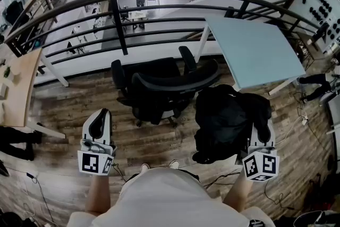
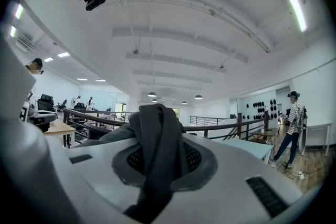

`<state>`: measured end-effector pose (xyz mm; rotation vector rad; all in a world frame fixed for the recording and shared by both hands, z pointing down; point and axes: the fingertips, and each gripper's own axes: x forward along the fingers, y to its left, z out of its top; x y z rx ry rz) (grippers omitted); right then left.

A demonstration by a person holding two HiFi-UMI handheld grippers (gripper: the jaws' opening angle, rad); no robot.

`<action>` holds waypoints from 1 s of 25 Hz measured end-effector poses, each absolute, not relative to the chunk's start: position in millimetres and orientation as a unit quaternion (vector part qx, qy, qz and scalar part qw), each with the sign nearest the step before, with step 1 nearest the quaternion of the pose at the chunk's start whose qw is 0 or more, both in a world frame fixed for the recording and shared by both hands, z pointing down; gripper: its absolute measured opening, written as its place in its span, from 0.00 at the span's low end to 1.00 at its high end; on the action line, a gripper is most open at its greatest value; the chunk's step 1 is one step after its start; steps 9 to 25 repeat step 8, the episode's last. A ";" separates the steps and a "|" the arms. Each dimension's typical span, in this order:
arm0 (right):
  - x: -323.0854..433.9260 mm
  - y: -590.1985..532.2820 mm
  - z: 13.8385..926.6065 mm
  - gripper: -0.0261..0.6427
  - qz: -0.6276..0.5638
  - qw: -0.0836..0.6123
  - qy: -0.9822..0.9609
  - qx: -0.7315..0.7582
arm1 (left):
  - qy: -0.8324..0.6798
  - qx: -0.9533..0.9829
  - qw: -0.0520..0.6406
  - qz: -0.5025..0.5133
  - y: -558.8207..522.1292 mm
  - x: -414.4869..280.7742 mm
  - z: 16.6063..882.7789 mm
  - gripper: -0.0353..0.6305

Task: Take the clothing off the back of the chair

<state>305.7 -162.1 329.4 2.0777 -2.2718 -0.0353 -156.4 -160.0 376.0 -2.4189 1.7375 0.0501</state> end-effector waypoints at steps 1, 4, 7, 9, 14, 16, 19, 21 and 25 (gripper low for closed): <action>304.8 -162.4 328.9 0.15 -0.012 0.032 -0.738 0.674 | 0.581 -0.810 0.081 0.017 -160.5 -157.2 376.0 0.12; 303.1 -163.0 327.2 0.15 -0.014 0.032 -0.738 0.674 | 0.580 -0.811 0.081 0.016 -161.7 -158.3 375.6 0.12; 303.7 -163.4 327.4 0.15 -0.013 0.032 -0.736 0.676 | 0.578 -0.812 0.080 0.016 -163.0 -158.2 375.6 0.12; 303.5 -163.7 327.3 0.15 -0.013 0.031 -0.736 0.676 | 0.578 -0.812 0.080 0.016 -163.5 -158.3 375.7 0.12; 303.5 -163.7 327.3 0.15 -0.013 0.031 -0.736 0.676 | 0.578 -0.812 0.080 0.016 -163.5 -158.3 375.7 0.12; 303.5 -163.7 327.3 0.15 -0.013 0.031 -0.736 0.676 | 0.578 -0.812 0.080 0.016 -163.5 -158.3 375.7 0.12; 303.5 -163.7 327.3 0.15 -0.013 0.031 -0.736 0.676 | 0.578 -0.812 0.080 0.016 -163.5 -158.3 375.7 0.12; 303.5 -163.7 327.3 0.15 -0.013 0.031 -0.736 0.676 | 0.578 -0.812 0.080 0.016 -163.5 -158.3 375.7 0.12; 303.5 -163.7 327.3 0.15 -0.013 0.031 -0.736 0.676 | 0.578 -0.812 0.080 0.016 -163.5 -158.3 375.7 0.12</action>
